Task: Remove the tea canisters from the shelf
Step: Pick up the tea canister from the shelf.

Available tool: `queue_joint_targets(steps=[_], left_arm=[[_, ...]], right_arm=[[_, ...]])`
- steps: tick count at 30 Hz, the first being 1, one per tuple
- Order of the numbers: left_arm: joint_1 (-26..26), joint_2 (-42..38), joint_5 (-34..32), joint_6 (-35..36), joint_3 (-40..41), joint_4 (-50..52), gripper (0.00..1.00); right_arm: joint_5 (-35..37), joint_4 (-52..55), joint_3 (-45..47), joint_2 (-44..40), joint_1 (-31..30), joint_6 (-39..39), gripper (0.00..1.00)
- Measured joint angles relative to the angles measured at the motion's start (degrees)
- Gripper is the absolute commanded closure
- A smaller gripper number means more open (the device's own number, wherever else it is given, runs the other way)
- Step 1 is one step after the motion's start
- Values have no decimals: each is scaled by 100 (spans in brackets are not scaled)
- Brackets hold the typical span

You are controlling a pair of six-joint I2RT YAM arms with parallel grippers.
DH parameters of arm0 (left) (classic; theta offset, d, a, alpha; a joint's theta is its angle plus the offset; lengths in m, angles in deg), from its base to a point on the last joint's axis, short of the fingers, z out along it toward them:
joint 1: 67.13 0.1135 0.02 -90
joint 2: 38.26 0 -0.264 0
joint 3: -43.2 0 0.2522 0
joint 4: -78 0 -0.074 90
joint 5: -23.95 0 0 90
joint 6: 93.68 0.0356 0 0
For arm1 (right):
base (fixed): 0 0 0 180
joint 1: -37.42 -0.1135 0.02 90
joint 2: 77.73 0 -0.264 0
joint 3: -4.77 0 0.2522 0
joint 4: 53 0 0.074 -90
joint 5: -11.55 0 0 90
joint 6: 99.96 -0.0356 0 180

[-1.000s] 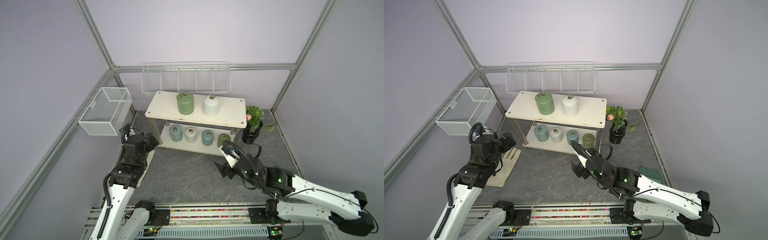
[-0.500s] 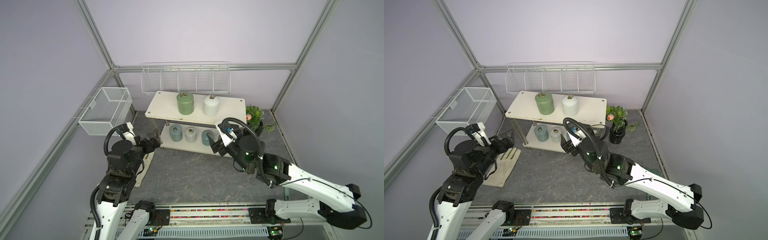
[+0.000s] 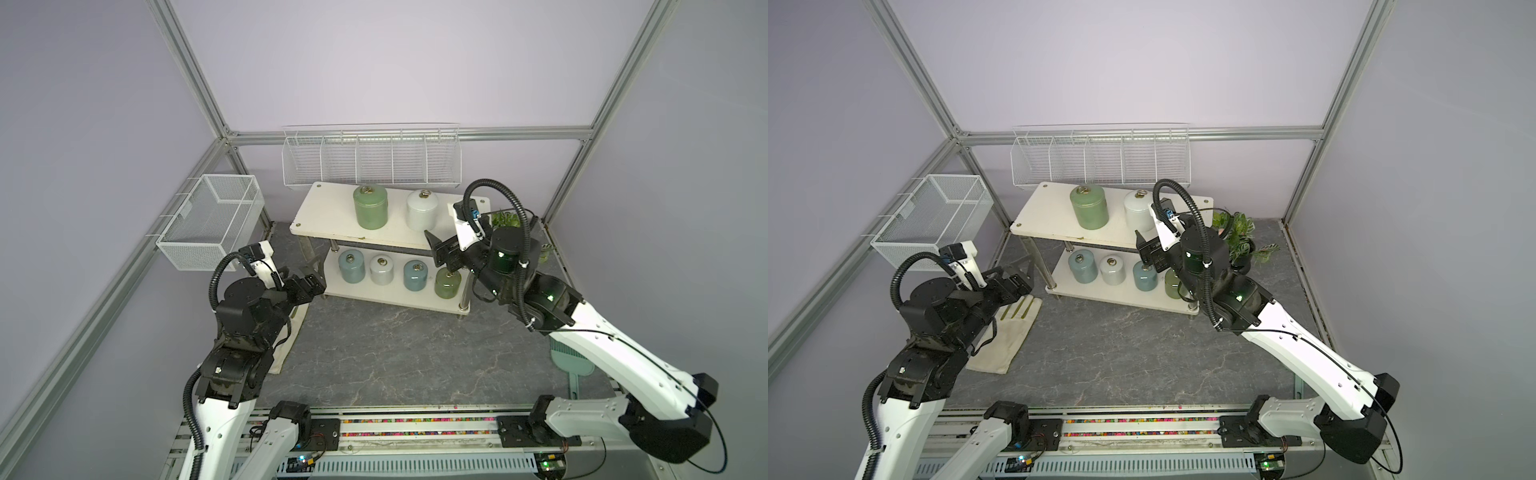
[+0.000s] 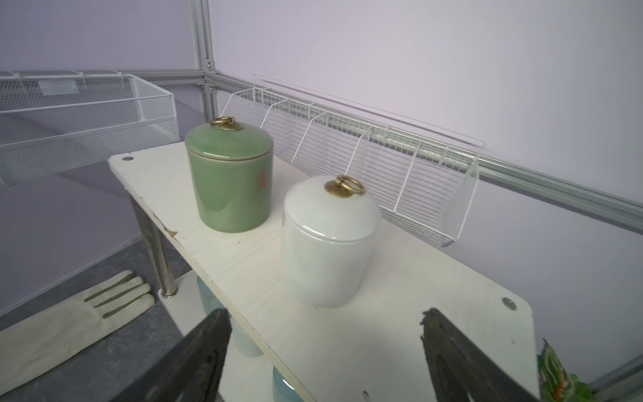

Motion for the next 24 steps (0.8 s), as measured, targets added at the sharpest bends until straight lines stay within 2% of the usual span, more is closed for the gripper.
queue_joint_targets(steps=[12,24], left_arm=[[0,55,234,46,76,-125,0],[0,28,232,63,146,-197,0]], right_arm=[[-636,-887,605,356,361,-127,11],[-1191,-1440,614,758,813,-448,11]])
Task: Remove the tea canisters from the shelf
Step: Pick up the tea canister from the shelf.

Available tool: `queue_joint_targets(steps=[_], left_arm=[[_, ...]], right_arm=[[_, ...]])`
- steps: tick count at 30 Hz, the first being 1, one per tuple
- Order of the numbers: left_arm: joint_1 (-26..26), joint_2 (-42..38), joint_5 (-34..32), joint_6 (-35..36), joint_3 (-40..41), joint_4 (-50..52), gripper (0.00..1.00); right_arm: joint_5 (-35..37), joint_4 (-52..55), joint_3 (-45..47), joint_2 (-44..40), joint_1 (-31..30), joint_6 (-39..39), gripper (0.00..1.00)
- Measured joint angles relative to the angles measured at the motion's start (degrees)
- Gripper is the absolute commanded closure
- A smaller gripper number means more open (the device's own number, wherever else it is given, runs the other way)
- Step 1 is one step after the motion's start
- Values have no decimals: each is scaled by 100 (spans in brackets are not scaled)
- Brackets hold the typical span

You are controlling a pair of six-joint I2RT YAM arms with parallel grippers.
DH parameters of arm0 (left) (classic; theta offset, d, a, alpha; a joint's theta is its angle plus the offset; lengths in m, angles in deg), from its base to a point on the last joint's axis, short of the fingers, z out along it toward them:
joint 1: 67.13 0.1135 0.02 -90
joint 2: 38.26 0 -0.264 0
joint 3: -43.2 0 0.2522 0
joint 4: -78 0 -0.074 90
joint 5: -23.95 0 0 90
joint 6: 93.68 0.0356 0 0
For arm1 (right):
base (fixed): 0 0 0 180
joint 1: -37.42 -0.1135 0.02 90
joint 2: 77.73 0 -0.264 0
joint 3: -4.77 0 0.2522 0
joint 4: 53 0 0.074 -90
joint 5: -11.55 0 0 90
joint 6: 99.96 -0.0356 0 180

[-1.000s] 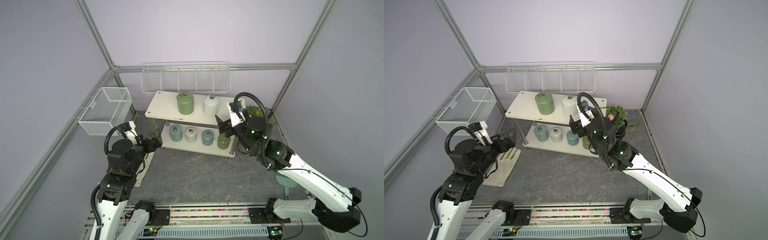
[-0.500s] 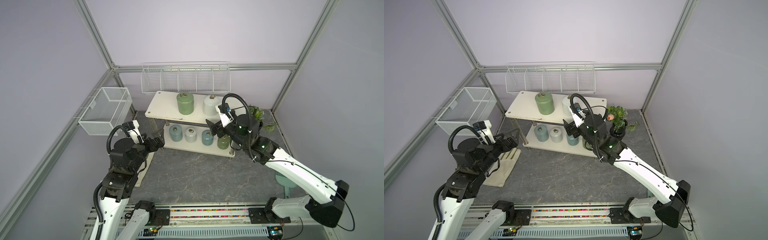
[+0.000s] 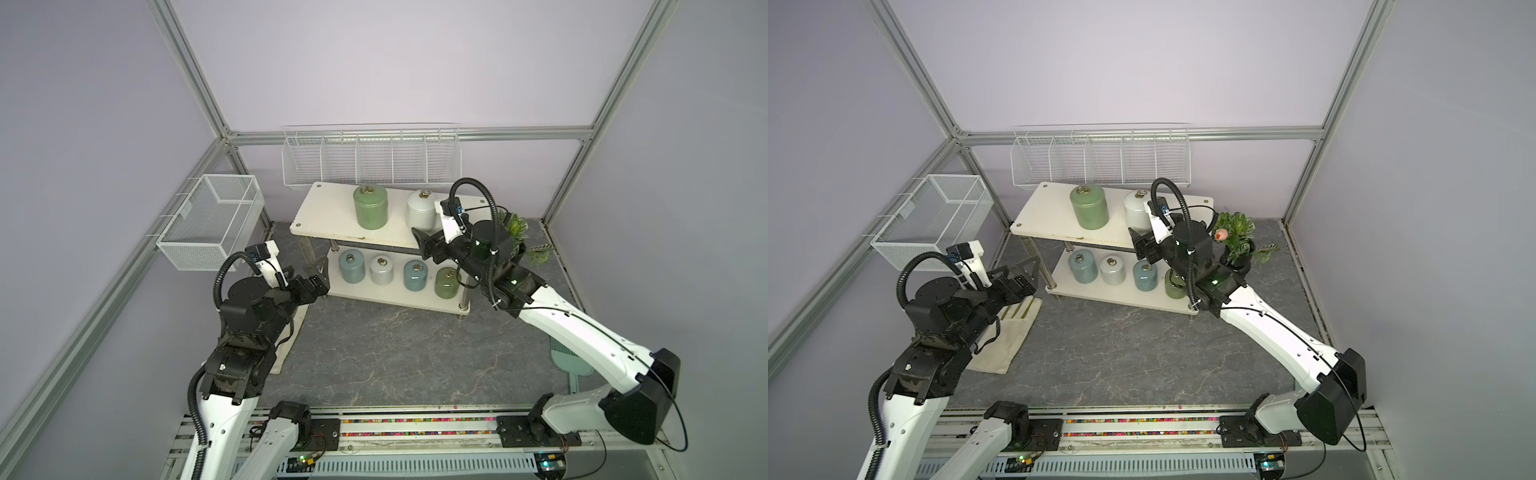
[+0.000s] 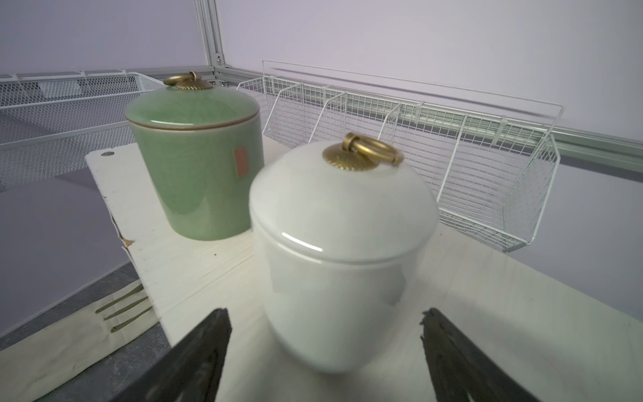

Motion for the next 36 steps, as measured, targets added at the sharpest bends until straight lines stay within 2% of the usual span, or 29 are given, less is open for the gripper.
queue_joint_targets(steps=[11,36], left_arm=[[0,127,2,22,63,-92,0],[0,127,-22,151,107,-116,0]], right_arm=[[-142,-269,-175,358,0,-109,11],[264,-984,-557,1040,0,-101,11]])
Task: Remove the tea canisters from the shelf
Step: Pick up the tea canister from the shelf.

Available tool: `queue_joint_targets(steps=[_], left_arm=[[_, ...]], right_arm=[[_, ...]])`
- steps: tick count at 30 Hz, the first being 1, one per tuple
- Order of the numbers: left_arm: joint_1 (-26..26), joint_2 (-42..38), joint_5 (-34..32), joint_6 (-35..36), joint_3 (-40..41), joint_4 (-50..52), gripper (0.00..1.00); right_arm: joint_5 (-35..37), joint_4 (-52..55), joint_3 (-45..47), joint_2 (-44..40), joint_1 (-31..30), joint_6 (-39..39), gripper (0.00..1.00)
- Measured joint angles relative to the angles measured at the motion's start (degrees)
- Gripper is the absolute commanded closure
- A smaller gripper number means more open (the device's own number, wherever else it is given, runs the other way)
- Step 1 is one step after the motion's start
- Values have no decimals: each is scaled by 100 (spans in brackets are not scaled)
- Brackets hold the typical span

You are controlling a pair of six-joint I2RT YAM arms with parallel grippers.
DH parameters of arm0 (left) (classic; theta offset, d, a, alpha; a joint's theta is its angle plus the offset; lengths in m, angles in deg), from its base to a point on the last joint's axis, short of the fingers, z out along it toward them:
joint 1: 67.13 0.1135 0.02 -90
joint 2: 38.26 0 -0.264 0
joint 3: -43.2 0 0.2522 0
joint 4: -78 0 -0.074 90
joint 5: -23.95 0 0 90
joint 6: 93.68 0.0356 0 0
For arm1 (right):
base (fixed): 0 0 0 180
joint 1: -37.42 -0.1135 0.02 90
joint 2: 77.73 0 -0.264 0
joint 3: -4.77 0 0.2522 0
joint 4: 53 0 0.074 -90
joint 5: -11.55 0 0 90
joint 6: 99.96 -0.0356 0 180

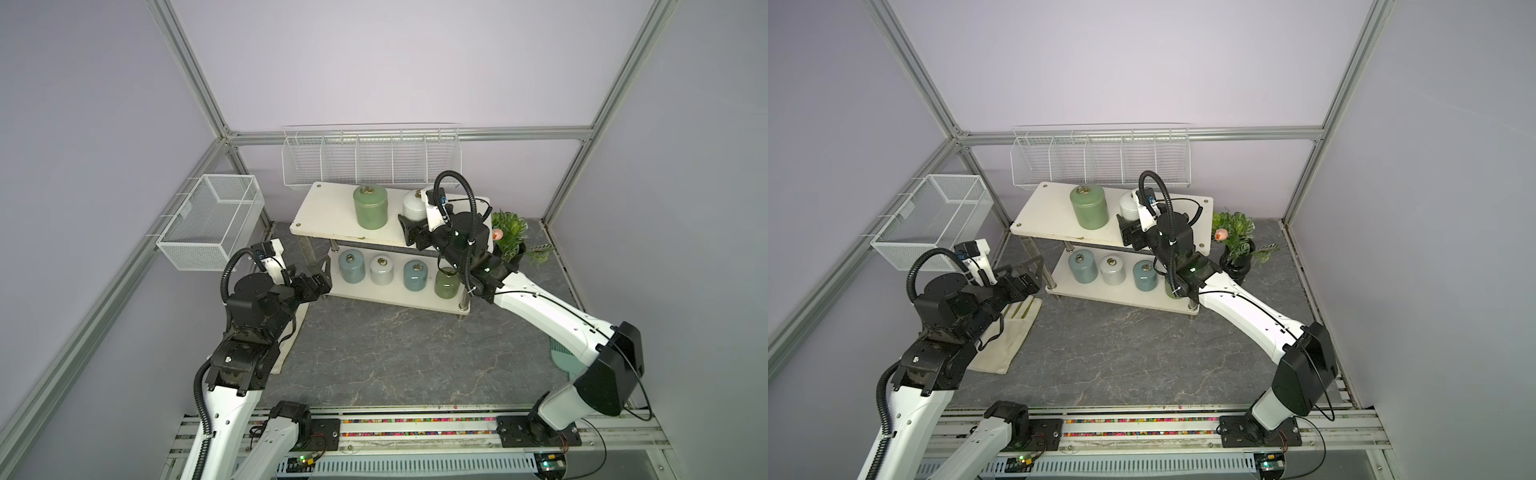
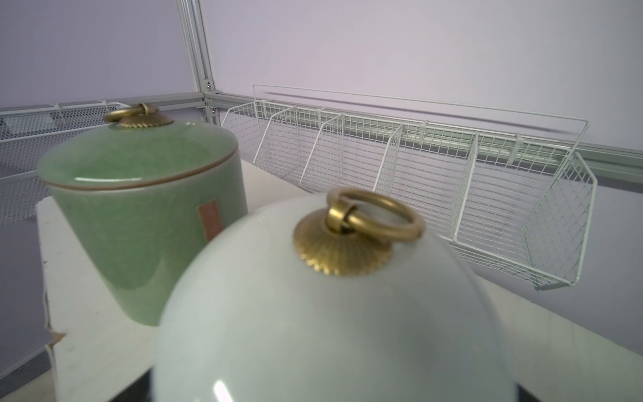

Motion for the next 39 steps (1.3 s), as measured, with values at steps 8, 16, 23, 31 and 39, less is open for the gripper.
queue_joint_targets(steps=[8,16,23,31,39], left_arm=[[0,28,-2,2,0,2,0],[0,83,-7,70,0,2,0],[0,92,-22,101,0,4,0],[0,92,-24,103,0,2,0],[0,92,-28,103,0,2,0]], right_arm=[[214,-415,-7,173,0,-2,10],[299,-623,15,205,0,9,4],[297,-831,120,199,-2,31,16],[275,-876,175,168,-7,46,27],[168,-844,243,70,0,125,29]])
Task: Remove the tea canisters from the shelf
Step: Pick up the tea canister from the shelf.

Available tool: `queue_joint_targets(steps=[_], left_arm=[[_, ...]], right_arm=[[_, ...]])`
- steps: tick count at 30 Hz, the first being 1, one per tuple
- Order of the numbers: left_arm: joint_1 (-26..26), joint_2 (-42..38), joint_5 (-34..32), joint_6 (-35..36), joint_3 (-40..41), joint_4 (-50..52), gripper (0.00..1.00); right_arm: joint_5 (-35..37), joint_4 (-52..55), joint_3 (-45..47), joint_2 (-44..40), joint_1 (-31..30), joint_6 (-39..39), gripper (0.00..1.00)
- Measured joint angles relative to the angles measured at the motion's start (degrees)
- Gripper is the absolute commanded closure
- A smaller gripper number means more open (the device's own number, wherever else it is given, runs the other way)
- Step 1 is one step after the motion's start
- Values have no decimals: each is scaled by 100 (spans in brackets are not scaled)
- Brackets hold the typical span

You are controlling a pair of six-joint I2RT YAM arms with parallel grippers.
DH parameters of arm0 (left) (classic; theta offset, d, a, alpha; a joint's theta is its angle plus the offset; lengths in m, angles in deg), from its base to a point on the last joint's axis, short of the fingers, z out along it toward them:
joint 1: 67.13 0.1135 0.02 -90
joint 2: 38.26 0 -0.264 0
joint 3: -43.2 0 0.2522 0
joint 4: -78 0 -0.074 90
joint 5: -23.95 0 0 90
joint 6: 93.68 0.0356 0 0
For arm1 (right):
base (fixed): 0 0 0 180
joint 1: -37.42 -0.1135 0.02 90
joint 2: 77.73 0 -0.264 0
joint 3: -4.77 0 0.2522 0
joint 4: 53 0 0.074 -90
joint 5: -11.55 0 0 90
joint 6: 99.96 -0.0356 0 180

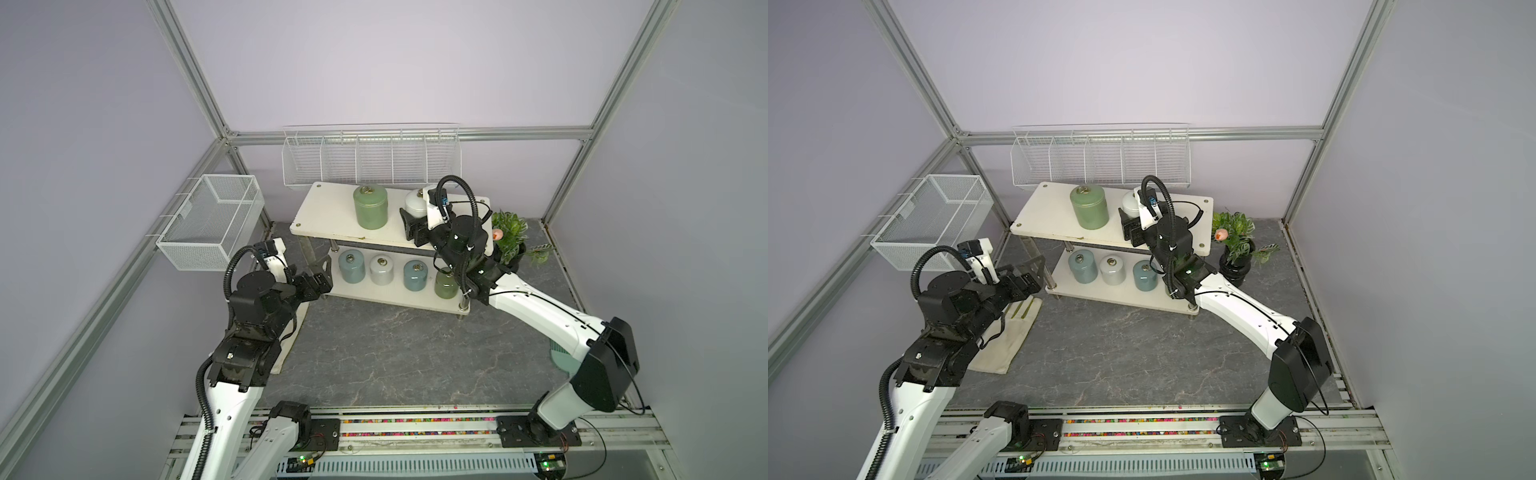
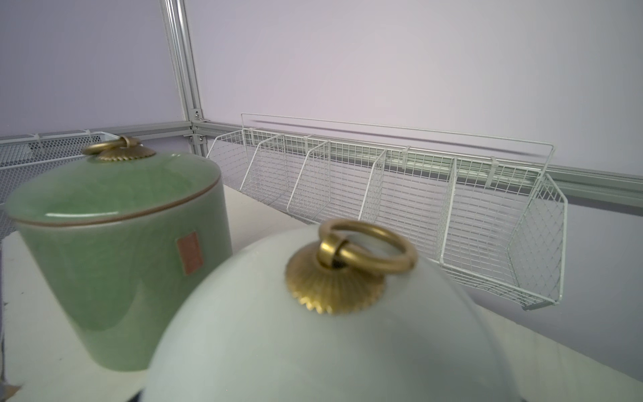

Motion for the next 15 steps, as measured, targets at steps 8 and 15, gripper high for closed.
queue_joint_targets(steps=[8,15], left_arm=[[0,155,-37,0,0,-4,0],[0,219,-42,2,9,-9,0]], right_arm=[[-319,487,24,-280,0,177,29],[-658,868,122,-573,0,258,31]])
